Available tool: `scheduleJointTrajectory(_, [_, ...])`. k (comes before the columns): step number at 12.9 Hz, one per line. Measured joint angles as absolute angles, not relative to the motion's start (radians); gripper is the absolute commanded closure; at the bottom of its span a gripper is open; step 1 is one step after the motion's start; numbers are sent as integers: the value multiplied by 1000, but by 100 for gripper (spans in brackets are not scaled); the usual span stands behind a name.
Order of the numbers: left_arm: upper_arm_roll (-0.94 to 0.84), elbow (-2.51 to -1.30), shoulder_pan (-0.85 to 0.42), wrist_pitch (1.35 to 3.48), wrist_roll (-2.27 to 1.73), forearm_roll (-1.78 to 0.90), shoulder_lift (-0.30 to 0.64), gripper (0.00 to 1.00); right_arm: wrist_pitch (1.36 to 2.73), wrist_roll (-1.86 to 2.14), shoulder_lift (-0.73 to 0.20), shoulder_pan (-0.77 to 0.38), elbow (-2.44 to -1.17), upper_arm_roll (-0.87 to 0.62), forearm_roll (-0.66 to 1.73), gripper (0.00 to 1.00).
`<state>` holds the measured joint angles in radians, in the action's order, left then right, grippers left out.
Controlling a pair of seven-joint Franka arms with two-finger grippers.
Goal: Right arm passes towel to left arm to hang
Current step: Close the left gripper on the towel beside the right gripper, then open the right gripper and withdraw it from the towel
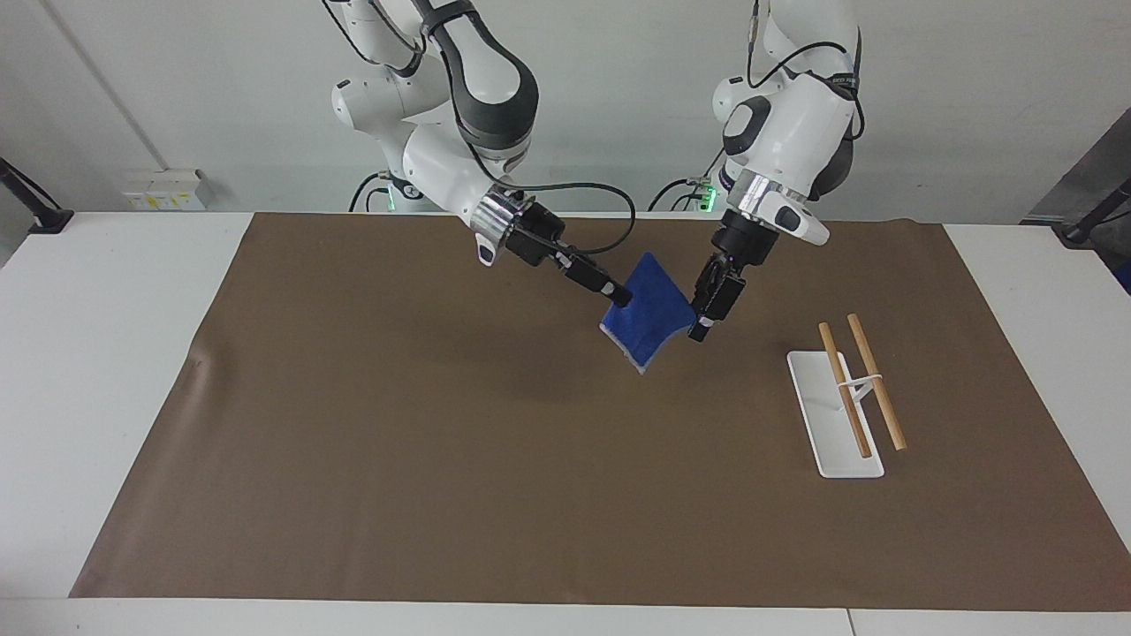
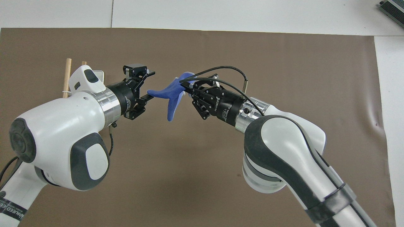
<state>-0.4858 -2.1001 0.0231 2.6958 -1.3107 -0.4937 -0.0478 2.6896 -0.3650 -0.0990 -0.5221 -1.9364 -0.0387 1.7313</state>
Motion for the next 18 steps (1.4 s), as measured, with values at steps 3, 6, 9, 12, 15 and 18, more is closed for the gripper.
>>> scheduleJointTrajectory(3, [-494, -2100, 23, 2696, -1311, -494, -47, 68, 2690, -365, -99, -522, -1933, -39, 1773, 100])
scheduleJointTrajectory(6, [-494, -2100, 23, 2696, -1311, -494, -46, 96, 2690, -365, -99, -527, -1918, -40, 1801, 100])
scheduleJointTrajectory(9, [-494, -2100, 23, 2697, -1310, -494, -45, 100, 2690, -365, -99, -529, -1916, -40, 1802, 100])
scheduleJointTrajectory(12, [-494, -2100, 24, 2697, -1310, -494, -45, 100, 2690, -365, -99, -528, -1916, -40, 1802, 67])
scheduleJointTrajectory(15, [-494, -2100, 29, 2701, -1304, -494, -44, 100, 2695, -327, -99, -527, -1916, -40, 1800, 0])
scheduleJointTrajectory(18, [-494, -2100, 39, 2723, -1270, -494, -40, 100, 2741, -235, -100, -524, -1919, -39, 1686, 0])
